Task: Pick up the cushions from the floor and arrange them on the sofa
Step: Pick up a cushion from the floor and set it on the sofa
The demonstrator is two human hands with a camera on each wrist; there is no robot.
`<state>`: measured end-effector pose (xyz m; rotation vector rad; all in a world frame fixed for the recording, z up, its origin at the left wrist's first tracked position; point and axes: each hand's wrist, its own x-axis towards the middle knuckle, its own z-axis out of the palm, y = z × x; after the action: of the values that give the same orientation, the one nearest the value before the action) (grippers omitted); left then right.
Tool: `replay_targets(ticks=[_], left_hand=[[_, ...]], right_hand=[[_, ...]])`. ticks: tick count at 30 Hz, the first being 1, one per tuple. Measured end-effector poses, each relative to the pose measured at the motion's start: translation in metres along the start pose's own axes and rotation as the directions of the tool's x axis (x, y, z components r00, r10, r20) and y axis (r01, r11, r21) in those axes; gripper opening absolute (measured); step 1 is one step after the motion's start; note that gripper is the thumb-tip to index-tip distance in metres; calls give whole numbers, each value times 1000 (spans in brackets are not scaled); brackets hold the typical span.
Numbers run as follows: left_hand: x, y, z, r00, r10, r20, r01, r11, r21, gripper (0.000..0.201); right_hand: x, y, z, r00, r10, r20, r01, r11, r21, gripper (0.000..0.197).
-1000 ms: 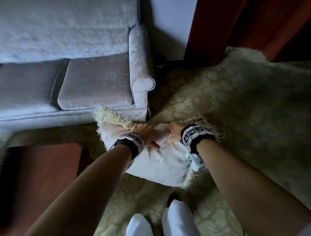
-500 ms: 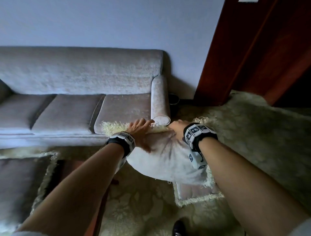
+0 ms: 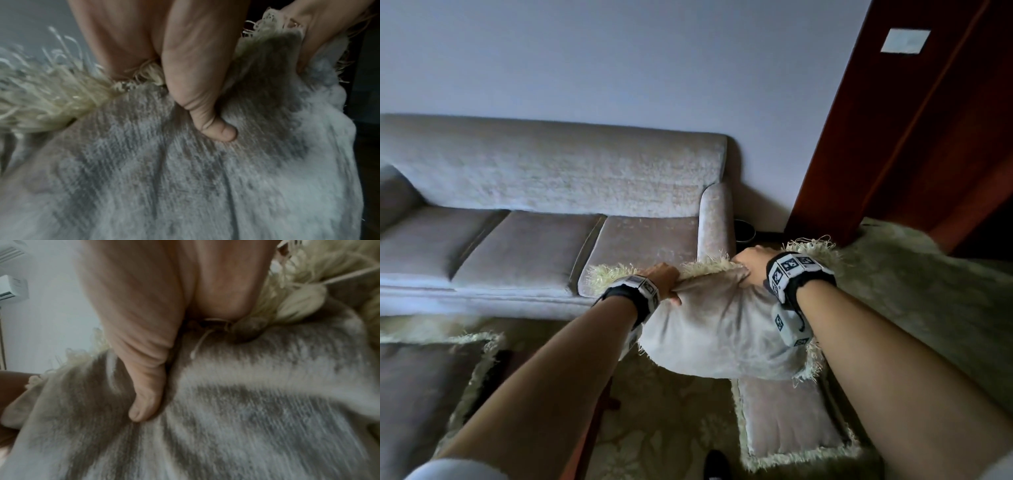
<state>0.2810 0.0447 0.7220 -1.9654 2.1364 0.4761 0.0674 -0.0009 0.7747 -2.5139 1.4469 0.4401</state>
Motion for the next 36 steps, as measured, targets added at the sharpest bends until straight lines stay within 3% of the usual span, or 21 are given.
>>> replay_targets(ticks=[3, 7, 19, 22, 27, 33, 36], left_hand=[[22, -10, -17, 999, -46, 17, 46, 999, 16, 50], [53, -29, -51, 992, -120, 26, 119, 992, 37, 53], [117, -118, -107, 968, -251, -17, 252, 967, 34, 52], [143, -146, -122, 968, -250, 3, 250, 967, 46, 56], [188, -195, -155, 975, -223, -27, 224, 973, 59, 58], [235, -247, -191, 977, -209, -39, 212, 973, 88, 53], [262, -267, -200, 980, -189, -62, 196, 973, 122, 52]], right_hand=[[32, 10, -11, 999, -40, 18, 39, 999, 17, 47], [80, 21, -32, 993, -118, 20, 116, 992, 58, 41], [221, 0, -77, 965, -259, -29, 261, 962, 84, 49], [258, -8, -93, 969, -244, -34, 246, 966, 83, 60], [318, -22, -129, 975, -223, 0, 223, 973, 55, 34], [380, -37, -161, 984, -177, -36, 179, 981, 78, 51], [408, -38, -166, 986, -162, -43, 165, 982, 90, 50]])
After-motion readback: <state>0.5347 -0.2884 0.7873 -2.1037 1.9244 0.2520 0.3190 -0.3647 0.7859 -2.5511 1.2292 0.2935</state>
